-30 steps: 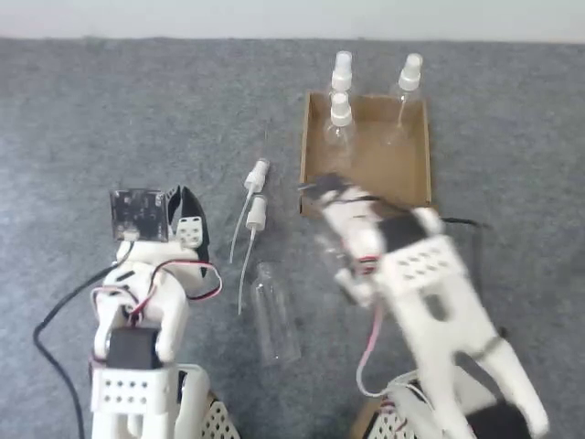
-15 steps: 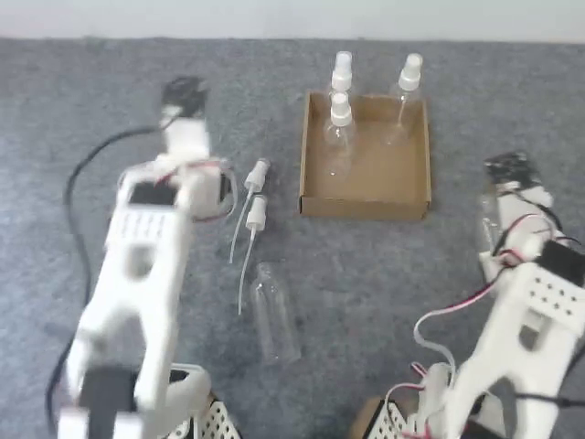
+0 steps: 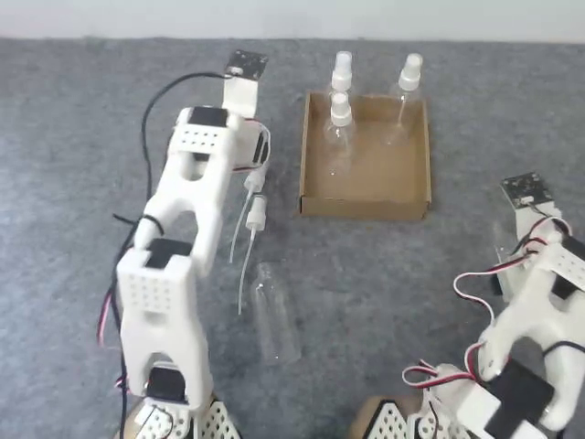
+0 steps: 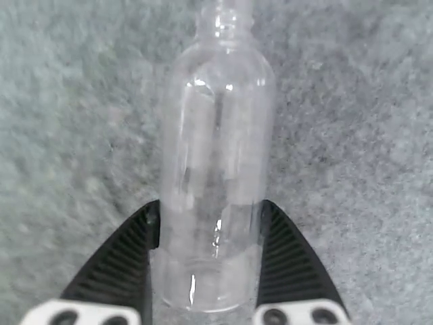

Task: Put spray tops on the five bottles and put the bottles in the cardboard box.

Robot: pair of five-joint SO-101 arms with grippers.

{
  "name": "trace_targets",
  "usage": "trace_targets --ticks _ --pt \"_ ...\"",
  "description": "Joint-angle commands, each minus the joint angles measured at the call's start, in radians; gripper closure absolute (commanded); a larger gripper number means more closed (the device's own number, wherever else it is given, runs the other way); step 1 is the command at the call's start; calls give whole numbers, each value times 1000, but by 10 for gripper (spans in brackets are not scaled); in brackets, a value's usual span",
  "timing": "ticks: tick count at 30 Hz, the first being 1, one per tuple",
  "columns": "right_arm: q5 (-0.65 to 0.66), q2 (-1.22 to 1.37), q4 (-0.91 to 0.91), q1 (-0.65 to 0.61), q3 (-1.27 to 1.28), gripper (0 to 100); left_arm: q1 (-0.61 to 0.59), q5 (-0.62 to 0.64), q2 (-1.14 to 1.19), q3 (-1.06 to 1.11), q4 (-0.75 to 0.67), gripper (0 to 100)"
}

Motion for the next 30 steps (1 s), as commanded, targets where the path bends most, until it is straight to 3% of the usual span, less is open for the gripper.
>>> trace_targets --ticks 1,11,19,25,30 --pt "28 1 -19 10 -11 992 28 -8 40 -173 69 854" --pt "28 5 -19 10 -8 992 11 -6 247 -303 124 859" --pt "28 5 -18 10 -6 992 11 -14 255 -392 226 991" --pt "28 1 -8 12 -6 992 11 -5 255 -535 428 991" --pt "21 2 -7 12 -5 992 6 91 253 -756 592 991"
